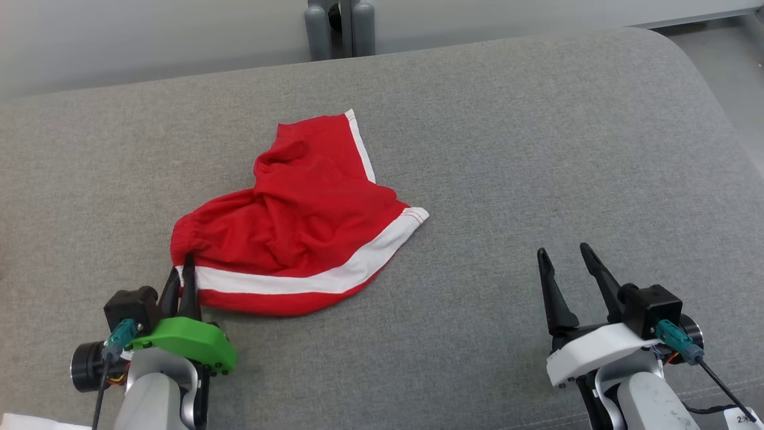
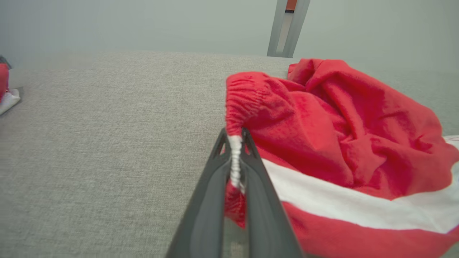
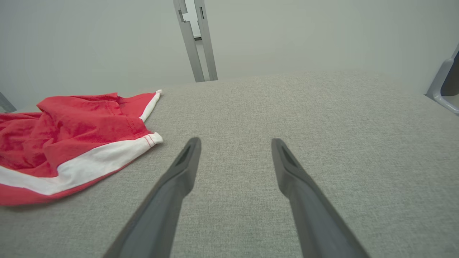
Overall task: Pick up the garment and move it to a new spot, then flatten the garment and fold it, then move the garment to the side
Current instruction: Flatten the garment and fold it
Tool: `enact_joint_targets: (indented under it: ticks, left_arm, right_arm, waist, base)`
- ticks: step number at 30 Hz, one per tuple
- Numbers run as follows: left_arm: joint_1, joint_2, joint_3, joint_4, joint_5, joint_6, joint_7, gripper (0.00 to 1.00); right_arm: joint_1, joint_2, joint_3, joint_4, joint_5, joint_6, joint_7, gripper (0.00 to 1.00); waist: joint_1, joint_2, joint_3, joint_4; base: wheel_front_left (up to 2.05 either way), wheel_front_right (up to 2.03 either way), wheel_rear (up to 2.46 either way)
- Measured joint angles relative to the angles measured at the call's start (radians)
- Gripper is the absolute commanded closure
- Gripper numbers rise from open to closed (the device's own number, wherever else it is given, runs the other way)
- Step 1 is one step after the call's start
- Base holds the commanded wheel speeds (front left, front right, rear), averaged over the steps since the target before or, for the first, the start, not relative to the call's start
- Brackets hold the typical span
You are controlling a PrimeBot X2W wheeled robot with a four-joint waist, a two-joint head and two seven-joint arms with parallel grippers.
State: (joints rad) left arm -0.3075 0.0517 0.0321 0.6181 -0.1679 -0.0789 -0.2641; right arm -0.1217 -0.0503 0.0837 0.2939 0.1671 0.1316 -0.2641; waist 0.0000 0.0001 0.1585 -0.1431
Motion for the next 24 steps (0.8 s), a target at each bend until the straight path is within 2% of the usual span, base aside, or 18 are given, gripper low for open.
enact_joint_targets:
  ticks: [6,10,14,20,24]
  left_arm:
    - [0.056,-0.002,0.043,-0.028,-0.016,0.009,0.0,1.0]
    - [0.087,-0.003,0.032,-0.044,-0.034,0.01,0.0,1.0]
    - [0.092,-0.003,0.012,-0.053,-0.049,0.013,0.0,1.0]
    - [0.067,-0.003,-0.049,-0.055,-0.071,0.016,0.0,1.0]
    - [0.039,-0.004,-0.1,-0.055,-0.082,0.016,0.0,1.0]
  right_arm:
    - [-0.006,0.0,0.003,0.0,0.002,0.0,0.0,0.0]
    - [-0.007,0.0,0.016,0.002,0.003,0.0,0.0,0.0]
    - [-0.032,0.0,0.07,0.027,0.004,0.0,0.0,0.0]
    - [-0.141,0.001,0.153,0.135,-0.011,0.0,0.0,0.0]
    - [-0.236,0.001,0.167,0.224,-0.002,0.0,0.0,0.0]
  waist:
    - [0.0,0.0,-0.02,-0.003]
    - [0.0,0.0,-0.026,0.006]
    - [0.0,0.0,-0.019,0.024]
    - [0.0,0.0,0.004,0.069]
    - [0.0,0.0,0.025,0.104]
  base:
    - [0.0,0.0,0.0]
    - [0.0,0.0,0.0]
    - [0.0,0.0,0.0]
    - [0.0,0.0,0.0]
    - [0.0,0.0,0.0]
